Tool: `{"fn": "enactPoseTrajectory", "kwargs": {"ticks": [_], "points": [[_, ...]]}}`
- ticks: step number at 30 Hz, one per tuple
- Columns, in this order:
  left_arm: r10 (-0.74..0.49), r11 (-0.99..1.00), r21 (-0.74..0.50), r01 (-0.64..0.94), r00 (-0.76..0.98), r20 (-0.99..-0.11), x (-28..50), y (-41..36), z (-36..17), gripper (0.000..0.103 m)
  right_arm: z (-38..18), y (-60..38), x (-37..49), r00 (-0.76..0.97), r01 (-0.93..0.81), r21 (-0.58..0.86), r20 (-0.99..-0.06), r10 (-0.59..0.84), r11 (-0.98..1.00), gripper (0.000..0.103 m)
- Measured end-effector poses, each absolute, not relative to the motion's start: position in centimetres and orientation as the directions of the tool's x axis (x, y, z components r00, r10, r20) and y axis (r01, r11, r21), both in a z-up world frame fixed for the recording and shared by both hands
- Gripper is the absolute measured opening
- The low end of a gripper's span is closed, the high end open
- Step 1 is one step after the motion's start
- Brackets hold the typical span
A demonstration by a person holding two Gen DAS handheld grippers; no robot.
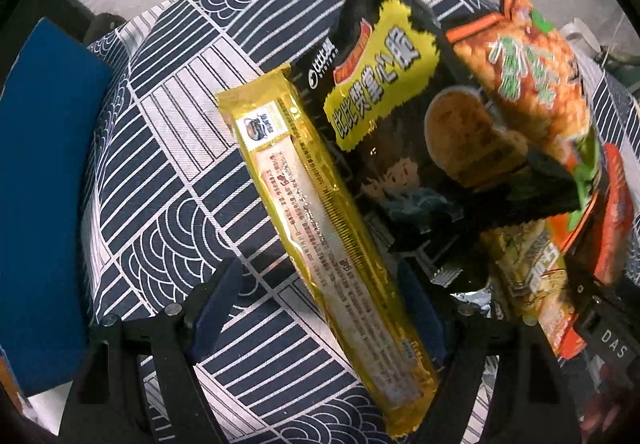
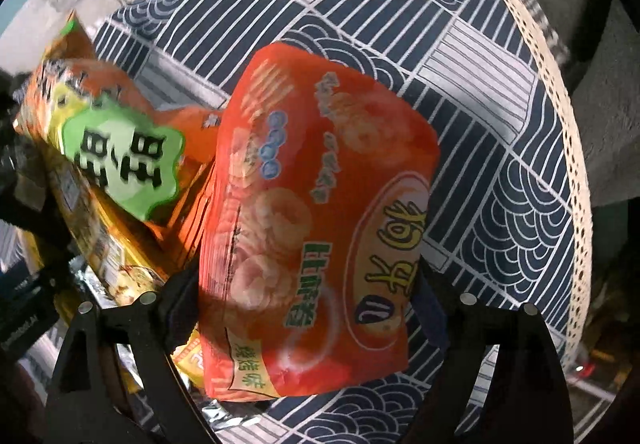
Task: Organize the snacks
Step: 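Grasp the long yellow stick pack with the left tool while the right tool grasps the red cracker bag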
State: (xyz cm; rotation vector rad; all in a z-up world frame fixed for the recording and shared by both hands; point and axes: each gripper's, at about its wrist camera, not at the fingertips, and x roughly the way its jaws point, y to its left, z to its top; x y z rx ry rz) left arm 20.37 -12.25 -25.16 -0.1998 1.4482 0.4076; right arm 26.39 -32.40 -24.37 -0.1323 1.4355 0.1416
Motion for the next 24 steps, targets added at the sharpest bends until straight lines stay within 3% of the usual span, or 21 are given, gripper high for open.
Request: {"fn": "enactPoseTrajectory", "kwargs": {"ticks": [3, 5, 8, 10, 15, 24], "points": [[0.172, 0.917, 0.131, -0.376, 0.077, -0.982, 20.6, -12.8, -25.5, 0.089, -24.3, -32.3, 26.2, 0.138, -0.188, -0.026, -0.99, 0.0, 0.982, 0.082], [0.17, 0.924, 0.128, -0.361, 0.084, -0.982, 20.7, -12.8, -25.6, 0.089, -24.1, -32.0, 25.8, 0.151, -0.199, -0.044, -0.988, -0.013, 0.979, 0.07], [0.139, 0.931, 0.098, -0.352, 0.095, -0.986, 21.0, -12.5, -25.5, 0.087, -23.8, -32.1, 25.5, 0.159, -0.204, -0.046, -0.987, -0.013, 0.978, 0.06], [0.136, 0.938, 0.092, -0.334, 0.11, -0.985, 20.9, -12.5, -25.3, 0.083, -23.6, -31.7, 25.0, 0.159, -0.213, -0.047, -0.987, -0.013, 0.976, 0.056], [0.105, 0.954, 0.062, -0.294, 0.133, -0.986, 20.0, -12.7, -24.4, 0.05, -22.8, -31.7, 22.6, 0.179, -0.219, -0.046, -0.984, -0.007, 0.975, 0.05], [0.044, 0.97, 0.006, -0.242, 0.151, -0.987, 17.6, -12.2, -23.9, 0.038, -21.0, -31.4, 18.4, 0.194, -0.224, 0.008, -0.98, 0.053, 0.974, 0.047]]}}
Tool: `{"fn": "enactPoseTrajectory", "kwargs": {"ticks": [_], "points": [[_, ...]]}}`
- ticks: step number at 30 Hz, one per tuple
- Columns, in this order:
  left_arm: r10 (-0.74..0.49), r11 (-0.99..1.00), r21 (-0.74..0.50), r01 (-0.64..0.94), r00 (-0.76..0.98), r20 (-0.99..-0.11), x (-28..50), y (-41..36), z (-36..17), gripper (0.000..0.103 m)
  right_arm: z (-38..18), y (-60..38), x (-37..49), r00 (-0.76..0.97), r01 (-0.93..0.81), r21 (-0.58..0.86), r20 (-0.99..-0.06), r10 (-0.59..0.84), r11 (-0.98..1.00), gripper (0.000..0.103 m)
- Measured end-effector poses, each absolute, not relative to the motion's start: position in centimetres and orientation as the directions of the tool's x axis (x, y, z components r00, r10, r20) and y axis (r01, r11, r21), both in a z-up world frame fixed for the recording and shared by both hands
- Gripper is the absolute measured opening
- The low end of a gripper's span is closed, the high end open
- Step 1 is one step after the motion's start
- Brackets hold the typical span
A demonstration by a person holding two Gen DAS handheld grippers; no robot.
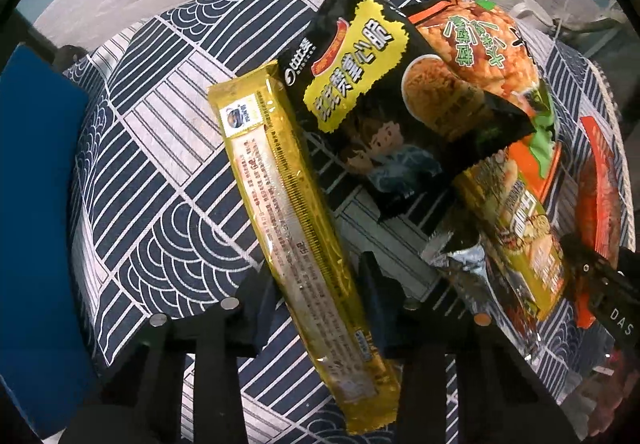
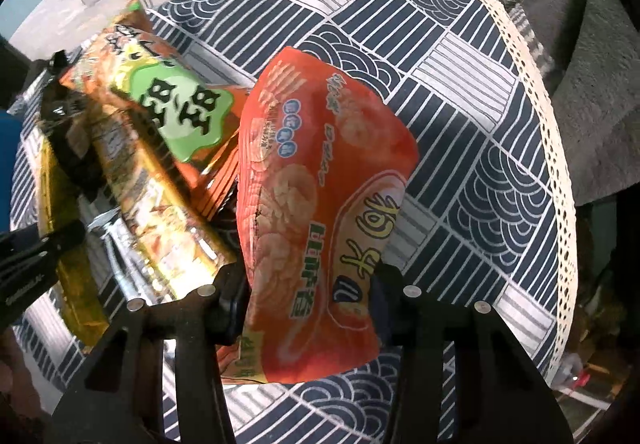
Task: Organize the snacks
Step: 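Grasp the long yellow stick pack with the left tool while the right tool grasps the red cracker bag, then carry both bags over the cardboard box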
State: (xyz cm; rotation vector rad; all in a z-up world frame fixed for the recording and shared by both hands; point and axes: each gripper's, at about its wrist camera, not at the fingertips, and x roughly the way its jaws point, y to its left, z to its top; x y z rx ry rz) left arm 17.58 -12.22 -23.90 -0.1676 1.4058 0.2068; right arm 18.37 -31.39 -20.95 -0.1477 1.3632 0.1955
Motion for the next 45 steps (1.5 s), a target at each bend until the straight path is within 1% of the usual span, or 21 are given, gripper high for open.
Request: {"fn": "enactPoseTrajectory", "kwargs": {"ticks": [6, 11, 18, 23, 26, 29, 45], "points": [[0.055, 0.974, 0.016, -0.227, 0.167, -0.984, 15.1, -9.9, -23.5, 0.033, -19.1, -31.3, 15.6, 0.213, -0.248, 0.021, -0.974, 0.075, 0.969, 0.047], [0.058, 0.976, 0.016, -0.215, 0.19, -0.98, 12.6, -8.4, -22.8, 0.03, -17.4, -30.8, 12.8, 0.232, -0.282, 0.007, -0.97, 0.075, 0.959, 0.047], [0.071, 0.987, 0.032, -0.158, 0.245, -0.967, 9.2, -7.3, -20.4, 0.029, -15.6, -28.9, 9.8, 0.247, -0.336, -0.011, -0.966, 0.077, 0.942, 0.047], [0.065, 0.991, 0.031, -0.131, 0.27, -0.961, 7.3, -7.3, -19.1, 0.029, -14.8, -27.0, 9.6, 0.253, -0.366, -0.028, -0.965, 0.071, 0.93, 0.047], [0.058, 0.993, 0.025, -0.119, 0.283, -0.957, 7.0, -7.0, -18.3, 0.029, -15.5, -26.8, 12.1, 0.26, -0.386, -0.042, -0.963, 0.064, 0.922, 0.047], [0.059, 0.993, 0.025, -0.117, 0.294, -0.954, 7.1, -7.0, -17.9, 0.029, -15.3, -25.9, 12.4, 0.266, -0.395, -0.04, -0.961, 0.072, 0.918, 0.047], [0.092, 0.987, 0.03, -0.16, 0.4, -0.912, 6.5, -4.9, -13.1, 0.029, -11.0, -20.7, 12.0, 0.357, -0.463, -0.073, -0.927, 0.111, 0.884, 0.047]]}}
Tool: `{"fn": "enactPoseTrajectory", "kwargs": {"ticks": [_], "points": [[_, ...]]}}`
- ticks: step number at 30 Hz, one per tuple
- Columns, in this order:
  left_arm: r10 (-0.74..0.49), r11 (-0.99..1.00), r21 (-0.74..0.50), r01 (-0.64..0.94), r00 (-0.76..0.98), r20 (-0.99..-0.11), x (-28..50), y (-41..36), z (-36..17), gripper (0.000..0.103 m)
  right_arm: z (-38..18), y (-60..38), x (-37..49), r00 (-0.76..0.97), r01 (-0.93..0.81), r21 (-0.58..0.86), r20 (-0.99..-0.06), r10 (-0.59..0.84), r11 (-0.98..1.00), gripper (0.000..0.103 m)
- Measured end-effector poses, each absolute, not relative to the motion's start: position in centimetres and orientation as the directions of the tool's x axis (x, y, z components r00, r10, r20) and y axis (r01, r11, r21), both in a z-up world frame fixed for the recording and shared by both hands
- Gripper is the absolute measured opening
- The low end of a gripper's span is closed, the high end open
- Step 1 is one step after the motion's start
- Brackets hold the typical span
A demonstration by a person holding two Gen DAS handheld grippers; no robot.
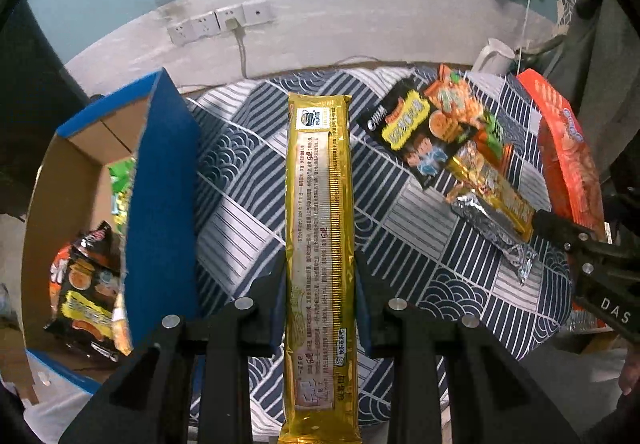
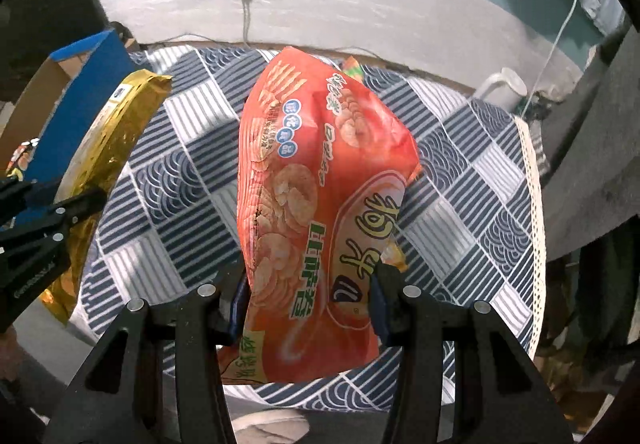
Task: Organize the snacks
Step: 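Carry both bags over the cardboard box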
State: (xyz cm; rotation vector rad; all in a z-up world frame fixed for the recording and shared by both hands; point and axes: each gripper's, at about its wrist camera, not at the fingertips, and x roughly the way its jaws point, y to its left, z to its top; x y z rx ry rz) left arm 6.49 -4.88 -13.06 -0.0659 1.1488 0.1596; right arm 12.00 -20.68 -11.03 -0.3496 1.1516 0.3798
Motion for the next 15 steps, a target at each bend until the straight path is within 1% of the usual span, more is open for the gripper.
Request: {"fn": "enactPoseTrajectory", "kwargs": {"ticks": [11, 15], "points": [[0.099, 0.98, 0.007, -0.199, 0.453, -0.886, 5.8, -1.7, -10.2, 0.029, -8.0, -16.1, 11.7, 0.38, -0.506, -0.043, -0.908, 0.178, 0.862, 0.047], [0.079, 0.974, -0.031, -0.224, 0.466, -0.881, 5.6, -0.1, -9.1, 0.029, -7.2, -14.1, 11.7, 0.386, -0.519, -0.03, -0.9, 0.203, 0.854, 0.047]]}}
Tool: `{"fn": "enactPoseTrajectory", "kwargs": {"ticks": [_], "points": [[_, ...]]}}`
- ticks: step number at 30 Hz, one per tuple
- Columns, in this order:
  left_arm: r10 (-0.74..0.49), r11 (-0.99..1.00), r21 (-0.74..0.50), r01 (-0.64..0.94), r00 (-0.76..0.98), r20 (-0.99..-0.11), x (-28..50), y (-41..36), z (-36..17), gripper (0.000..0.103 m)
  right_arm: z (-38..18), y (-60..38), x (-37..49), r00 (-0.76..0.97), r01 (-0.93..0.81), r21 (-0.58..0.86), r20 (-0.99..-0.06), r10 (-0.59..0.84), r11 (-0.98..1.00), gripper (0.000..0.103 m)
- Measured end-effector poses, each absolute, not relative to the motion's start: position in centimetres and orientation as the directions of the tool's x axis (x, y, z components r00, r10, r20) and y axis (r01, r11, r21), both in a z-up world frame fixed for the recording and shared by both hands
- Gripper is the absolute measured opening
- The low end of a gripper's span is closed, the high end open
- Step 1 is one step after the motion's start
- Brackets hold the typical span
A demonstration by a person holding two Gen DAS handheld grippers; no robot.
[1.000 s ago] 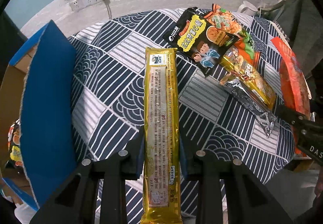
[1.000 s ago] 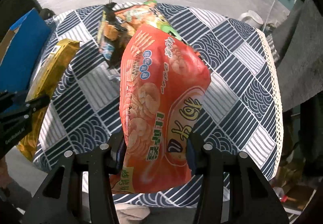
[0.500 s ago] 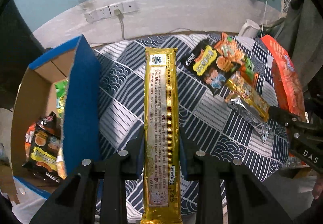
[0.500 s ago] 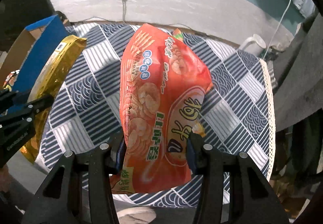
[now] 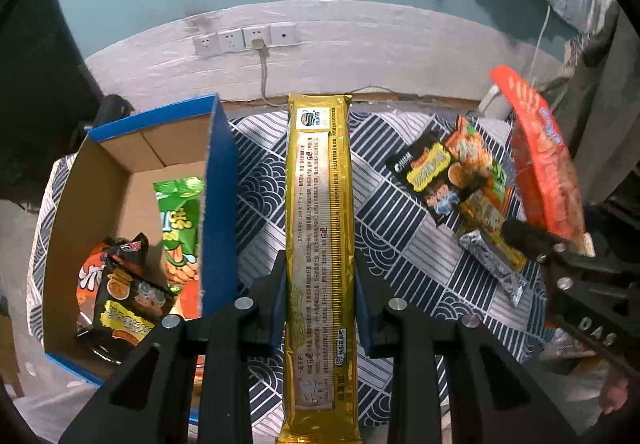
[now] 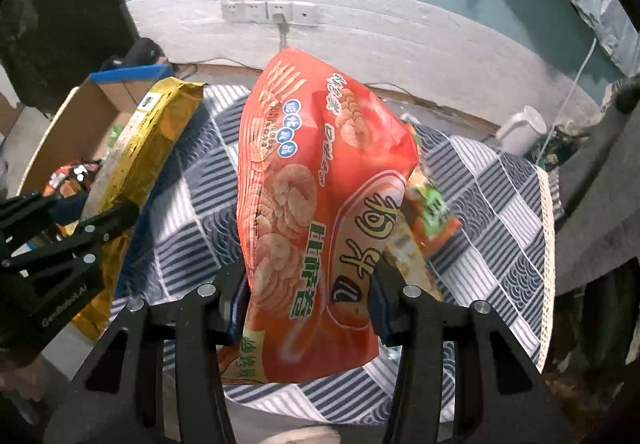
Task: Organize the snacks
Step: 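Carry both bags over the cardboard box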
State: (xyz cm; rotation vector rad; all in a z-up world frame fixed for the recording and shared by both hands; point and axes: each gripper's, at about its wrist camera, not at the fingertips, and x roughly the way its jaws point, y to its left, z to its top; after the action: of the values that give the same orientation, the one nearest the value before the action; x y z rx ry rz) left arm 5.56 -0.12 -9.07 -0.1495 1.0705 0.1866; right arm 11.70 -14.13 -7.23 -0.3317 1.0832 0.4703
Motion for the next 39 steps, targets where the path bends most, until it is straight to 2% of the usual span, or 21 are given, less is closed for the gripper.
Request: {"fn": "enactPoseTrajectory", "kwargs": {"ticks": [14, 30, 39], "points": [[0.104, 0.944, -0.069, -0.322, 0.491, -0.865, 3.3, 7.0, -7.6, 0.029, -7.2, -6.8, 11.7, 0.366, -0.598, -0.028, -0.899, 0.242, 0.801, 0.047], [0.192, 0.884, -0.045, -0.466, 0.45, -0.872, -0.5, 15.3, -9.0, 0.029, -7.8, 3.1, 9.8, 0.321, -0.702, -0.027, -0.904, 0.282, 0.712, 0.047], [0.198, 0.847, -0.056, -0.528, 0.413, -0.889, -1.8, 19.0, -10.4, 0.029, -8.2, 7.4, 8.3, 0.285, -0.745, -0.013, -0.911, 0.3, 0.667, 0.047]]}}
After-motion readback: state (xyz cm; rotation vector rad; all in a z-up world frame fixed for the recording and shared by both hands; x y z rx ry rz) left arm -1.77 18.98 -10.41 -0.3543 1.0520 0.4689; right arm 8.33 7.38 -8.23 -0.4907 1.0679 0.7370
